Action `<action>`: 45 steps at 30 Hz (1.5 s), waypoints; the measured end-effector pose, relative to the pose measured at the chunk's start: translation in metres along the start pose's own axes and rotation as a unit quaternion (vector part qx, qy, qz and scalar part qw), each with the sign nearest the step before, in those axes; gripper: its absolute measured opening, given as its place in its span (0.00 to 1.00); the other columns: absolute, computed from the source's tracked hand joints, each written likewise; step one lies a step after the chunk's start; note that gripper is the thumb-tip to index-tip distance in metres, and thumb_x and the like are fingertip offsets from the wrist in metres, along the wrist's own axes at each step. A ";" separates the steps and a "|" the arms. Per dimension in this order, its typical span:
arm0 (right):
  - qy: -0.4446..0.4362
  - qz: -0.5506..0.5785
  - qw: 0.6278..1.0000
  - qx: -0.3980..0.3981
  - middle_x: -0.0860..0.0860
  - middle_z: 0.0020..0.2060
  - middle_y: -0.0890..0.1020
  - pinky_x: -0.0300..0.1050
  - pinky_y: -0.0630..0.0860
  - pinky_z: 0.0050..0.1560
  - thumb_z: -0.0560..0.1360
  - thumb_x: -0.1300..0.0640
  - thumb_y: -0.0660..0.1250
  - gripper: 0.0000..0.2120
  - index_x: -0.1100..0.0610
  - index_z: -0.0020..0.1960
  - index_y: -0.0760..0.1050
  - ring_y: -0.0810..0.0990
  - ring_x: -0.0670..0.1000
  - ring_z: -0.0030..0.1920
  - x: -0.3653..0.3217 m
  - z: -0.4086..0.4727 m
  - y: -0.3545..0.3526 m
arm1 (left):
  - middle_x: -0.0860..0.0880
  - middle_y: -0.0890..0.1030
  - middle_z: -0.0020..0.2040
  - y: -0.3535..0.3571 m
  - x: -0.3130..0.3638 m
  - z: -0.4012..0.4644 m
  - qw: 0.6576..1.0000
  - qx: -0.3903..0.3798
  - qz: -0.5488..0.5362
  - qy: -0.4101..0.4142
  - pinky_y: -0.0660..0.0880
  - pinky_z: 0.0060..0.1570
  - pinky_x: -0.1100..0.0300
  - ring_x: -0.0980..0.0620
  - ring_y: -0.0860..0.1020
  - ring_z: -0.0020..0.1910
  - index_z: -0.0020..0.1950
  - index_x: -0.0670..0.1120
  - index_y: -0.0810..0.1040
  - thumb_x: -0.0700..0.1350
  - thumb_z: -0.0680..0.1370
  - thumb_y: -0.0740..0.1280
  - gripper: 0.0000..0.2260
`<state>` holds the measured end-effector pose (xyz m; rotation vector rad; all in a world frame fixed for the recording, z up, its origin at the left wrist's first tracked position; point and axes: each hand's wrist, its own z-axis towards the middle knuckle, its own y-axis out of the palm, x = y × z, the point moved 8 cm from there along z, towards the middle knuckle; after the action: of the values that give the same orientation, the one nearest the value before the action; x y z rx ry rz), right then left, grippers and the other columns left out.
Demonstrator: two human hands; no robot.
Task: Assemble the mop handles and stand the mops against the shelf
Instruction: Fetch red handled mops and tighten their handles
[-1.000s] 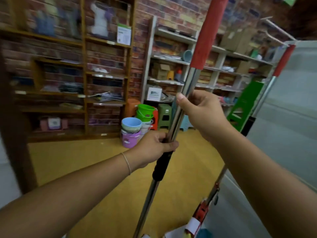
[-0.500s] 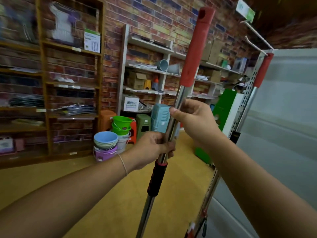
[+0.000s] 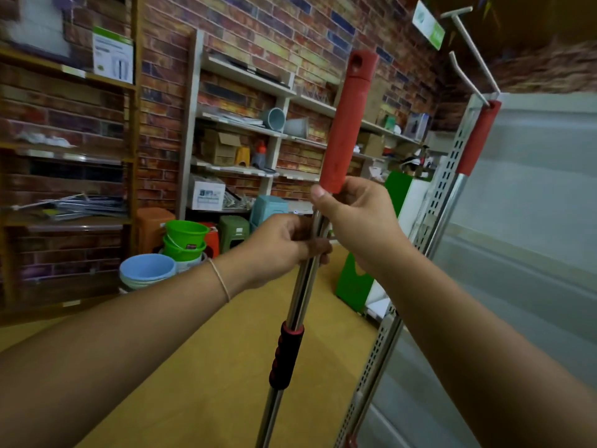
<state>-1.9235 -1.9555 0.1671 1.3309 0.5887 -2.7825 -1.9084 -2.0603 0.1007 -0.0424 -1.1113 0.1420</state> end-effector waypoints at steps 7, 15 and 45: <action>0.014 -0.059 0.998 0.012 0.60 0.38 0.83 0.44 0.73 0.31 0.76 0.47 0.70 0.09 0.52 0.46 0.80 0.75 0.47 0.29 0.016 0.039 -0.015 | 0.49 0.84 0.36 0.007 -0.039 0.047 1.000 -0.024 0.008 0.008 0.78 0.54 0.47 0.48 0.84 0.42 0.43 0.48 0.80 0.38 0.76 0.70 0.05; 0.037 -0.090 0.987 0.129 0.59 0.35 0.82 0.36 0.71 0.25 0.76 0.46 0.69 0.11 0.54 0.45 0.81 0.73 0.43 0.25 0.018 0.078 -0.048 | 0.48 0.85 0.36 0.026 -0.032 0.116 0.994 -0.098 0.000 0.039 0.77 0.41 0.64 0.54 0.84 0.39 0.45 0.43 0.80 0.39 0.75 0.72 0.02; 0.014 -0.259 0.901 0.348 0.59 0.39 0.85 0.48 0.80 0.35 0.75 0.51 0.72 0.07 0.52 0.40 0.79 0.83 0.56 0.35 -0.024 0.102 -0.117 | 0.47 0.85 0.41 0.088 0.042 0.196 0.948 -0.262 -0.092 0.157 0.82 0.49 0.53 0.49 0.84 0.42 0.50 0.41 0.81 0.33 0.68 0.74 0.11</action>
<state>-2.0032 -1.8839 0.2822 1.4661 -0.1269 -3.6317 -2.0744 -1.9747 0.2156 -0.4216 -0.8024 -0.3225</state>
